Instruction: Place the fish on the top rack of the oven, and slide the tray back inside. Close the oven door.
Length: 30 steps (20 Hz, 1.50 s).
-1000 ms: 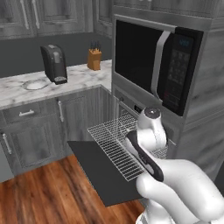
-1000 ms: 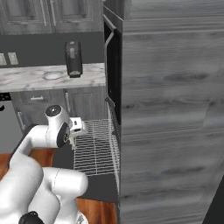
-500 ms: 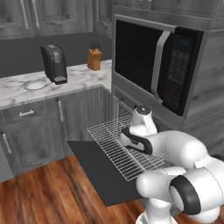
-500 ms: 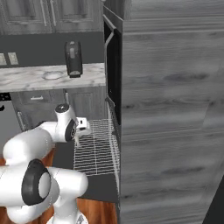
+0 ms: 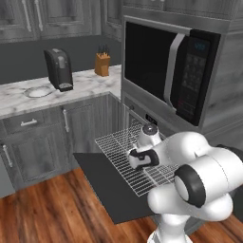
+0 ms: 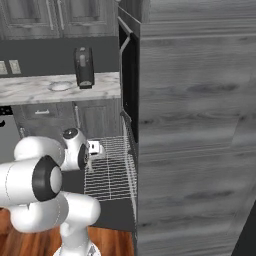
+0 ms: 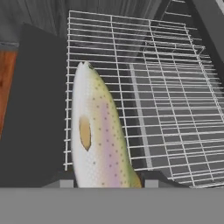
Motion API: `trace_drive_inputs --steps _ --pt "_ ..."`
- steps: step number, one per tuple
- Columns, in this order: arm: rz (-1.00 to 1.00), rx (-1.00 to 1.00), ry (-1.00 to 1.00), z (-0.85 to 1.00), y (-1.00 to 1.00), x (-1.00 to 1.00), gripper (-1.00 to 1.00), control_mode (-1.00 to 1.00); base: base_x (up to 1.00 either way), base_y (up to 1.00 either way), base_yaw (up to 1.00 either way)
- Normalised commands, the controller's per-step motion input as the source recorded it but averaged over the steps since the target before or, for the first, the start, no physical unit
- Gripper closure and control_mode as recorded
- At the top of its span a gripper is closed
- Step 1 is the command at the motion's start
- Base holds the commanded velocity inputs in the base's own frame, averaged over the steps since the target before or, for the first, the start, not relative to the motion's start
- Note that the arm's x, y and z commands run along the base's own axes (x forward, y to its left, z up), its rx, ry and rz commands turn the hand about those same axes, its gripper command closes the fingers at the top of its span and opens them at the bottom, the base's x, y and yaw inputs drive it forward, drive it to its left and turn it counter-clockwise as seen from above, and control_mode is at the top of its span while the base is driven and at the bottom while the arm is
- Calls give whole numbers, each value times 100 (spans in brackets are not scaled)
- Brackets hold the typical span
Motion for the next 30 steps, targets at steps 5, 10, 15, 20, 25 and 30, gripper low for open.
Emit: trace_drive_inputs --steps 5,10,15,20,25,30 --pt "-6 0 -3 -30 0 5 100 -100 0 0 0" --pt "-6 0 5 -23 0 27 100 -100 0 0 0" --pt "-6 0 5 -27 0 28 100 -100 0 0 0" --pt "-4 0 0 -36 0 31 100 -100 0 0 0" --pt "-3 0 0 -43 1 32 100 -100 0 0 0" --pt "0 -1 -4 -57 27 6 100 -100 0 0 0"
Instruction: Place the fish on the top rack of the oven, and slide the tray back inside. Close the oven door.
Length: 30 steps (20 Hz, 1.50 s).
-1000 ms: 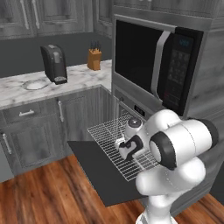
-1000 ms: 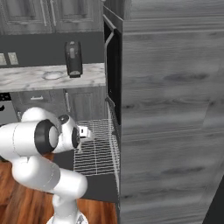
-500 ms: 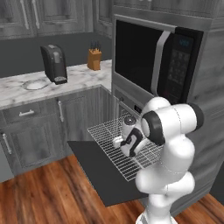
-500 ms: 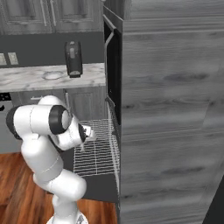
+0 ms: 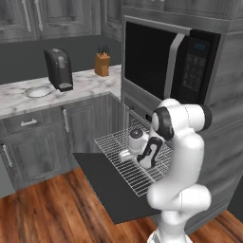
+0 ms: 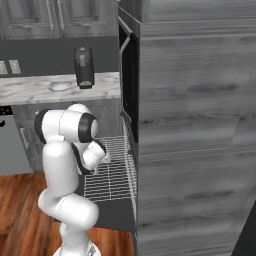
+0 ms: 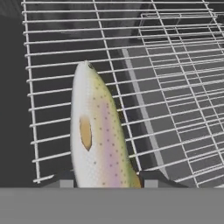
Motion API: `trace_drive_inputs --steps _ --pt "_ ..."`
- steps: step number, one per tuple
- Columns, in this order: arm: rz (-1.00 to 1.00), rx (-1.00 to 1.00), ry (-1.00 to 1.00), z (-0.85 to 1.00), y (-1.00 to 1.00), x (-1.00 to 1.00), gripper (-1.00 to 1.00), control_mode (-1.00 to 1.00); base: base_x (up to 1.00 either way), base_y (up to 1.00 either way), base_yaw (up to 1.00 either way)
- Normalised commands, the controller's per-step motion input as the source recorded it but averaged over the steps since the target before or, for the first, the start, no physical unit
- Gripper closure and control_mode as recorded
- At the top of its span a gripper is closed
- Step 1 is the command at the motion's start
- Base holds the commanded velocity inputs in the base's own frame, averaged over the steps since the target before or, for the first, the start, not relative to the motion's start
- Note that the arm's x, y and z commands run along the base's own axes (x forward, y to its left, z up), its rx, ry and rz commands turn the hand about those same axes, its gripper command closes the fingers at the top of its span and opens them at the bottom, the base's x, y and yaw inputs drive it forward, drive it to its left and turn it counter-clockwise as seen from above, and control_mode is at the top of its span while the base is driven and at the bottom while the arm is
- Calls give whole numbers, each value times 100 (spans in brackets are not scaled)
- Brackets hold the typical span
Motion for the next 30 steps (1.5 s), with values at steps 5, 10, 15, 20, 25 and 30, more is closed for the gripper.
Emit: trace_drive_inputs --steps 5,10,15,20,25,30 --pt "-1 -2 -6 -55 32 15 100 -100 0 0 0" --pt "-3 0 -1 -45 4 35 100 -100 0 0 0" --pt "-5 0 0 -43 0 43 100 -100 0 0 0" --pt "-5 0 -3 -38 0 56 100 -100 0 0 0" --pt "-2 0 -6 -22 6 31 -100 -100 0 0 0" --pt "0 0 -5 7 11 0 -100 -100 0 0 0"
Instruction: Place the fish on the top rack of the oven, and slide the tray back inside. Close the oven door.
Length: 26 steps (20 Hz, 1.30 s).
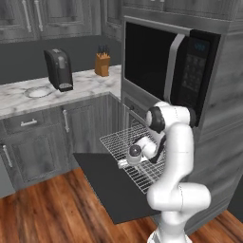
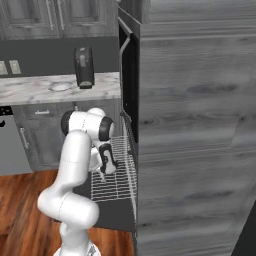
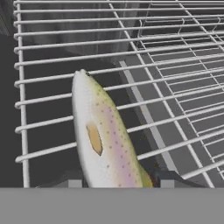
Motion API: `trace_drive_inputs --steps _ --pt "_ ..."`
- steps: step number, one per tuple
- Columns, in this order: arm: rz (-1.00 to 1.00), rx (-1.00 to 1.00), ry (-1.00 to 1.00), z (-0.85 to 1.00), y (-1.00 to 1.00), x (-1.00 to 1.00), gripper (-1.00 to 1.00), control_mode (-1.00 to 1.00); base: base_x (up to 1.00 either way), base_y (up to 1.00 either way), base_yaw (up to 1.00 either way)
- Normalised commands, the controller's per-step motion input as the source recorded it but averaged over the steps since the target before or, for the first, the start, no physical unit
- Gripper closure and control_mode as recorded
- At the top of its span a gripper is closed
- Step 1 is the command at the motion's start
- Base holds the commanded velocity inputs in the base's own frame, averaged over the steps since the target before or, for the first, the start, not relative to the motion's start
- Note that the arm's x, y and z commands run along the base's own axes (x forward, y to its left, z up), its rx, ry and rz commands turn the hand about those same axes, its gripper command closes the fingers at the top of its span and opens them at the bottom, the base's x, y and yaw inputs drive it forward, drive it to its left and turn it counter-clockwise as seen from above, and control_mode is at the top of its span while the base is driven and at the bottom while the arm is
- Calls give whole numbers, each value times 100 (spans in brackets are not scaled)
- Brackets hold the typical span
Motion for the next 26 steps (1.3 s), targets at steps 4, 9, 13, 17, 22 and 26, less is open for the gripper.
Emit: trace_drive_inputs --steps 4,9,13,17,22,26 --pt "0 0 0 51 2 0 -100 -100 0 0 0" --pt "0 0 1 59 2 -2 -100 -100 0 0 0" --pt "0 -1 8 31 34 -38 -100 -100 0 0 0" --pt "0 -5 7 14 57 -46 -100 -100 0 0 0" --pt "0 -6 2 37 55 -32 -100 -100 0 0 0" --pt "0 -1 5 50 31 -6 -100 -100 0 0 0"
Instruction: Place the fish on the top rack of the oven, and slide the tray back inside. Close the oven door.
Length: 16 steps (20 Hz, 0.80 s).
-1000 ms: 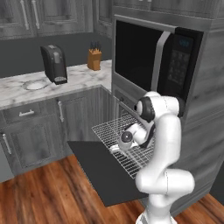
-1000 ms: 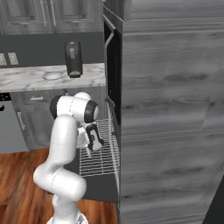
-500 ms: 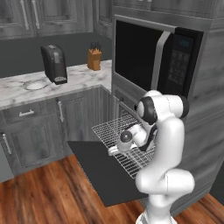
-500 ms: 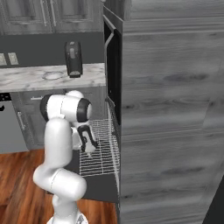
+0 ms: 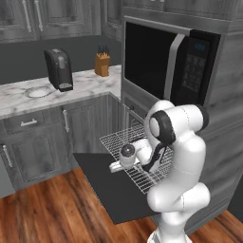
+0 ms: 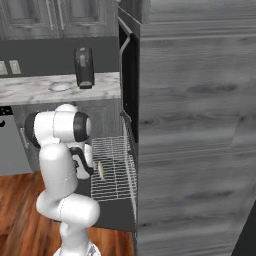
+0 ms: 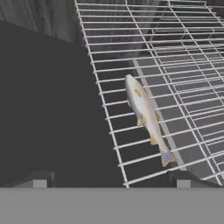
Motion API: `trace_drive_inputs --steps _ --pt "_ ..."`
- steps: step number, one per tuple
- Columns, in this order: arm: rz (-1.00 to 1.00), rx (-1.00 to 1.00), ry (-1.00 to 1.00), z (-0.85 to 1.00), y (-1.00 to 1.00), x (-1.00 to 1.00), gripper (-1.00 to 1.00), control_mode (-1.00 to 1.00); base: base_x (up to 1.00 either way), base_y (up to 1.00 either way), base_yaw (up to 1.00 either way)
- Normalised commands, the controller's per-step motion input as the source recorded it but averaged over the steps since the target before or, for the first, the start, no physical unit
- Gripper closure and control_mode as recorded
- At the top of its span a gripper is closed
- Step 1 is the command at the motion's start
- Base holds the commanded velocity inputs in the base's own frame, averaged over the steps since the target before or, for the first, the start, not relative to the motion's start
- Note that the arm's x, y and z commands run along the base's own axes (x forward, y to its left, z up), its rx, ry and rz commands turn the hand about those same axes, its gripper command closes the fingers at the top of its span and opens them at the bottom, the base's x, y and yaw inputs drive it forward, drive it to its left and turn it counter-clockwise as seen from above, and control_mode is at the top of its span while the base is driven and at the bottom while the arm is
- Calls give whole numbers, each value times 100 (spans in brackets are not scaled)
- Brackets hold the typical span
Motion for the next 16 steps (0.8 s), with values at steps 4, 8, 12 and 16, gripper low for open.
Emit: trace_drive_inputs --steps 4,8,12,16 --pt "0 -2 10 6 38 0 -100 -100 0 0 0" --pt "0 -7 3 0 31 7 -100 -100 0 0 0" --pt "0 -8 -1 0 0 12 -100 -100 0 0 0" --pt "0 -16 -3 -5 -1 0 -100 -100 0 0 0"
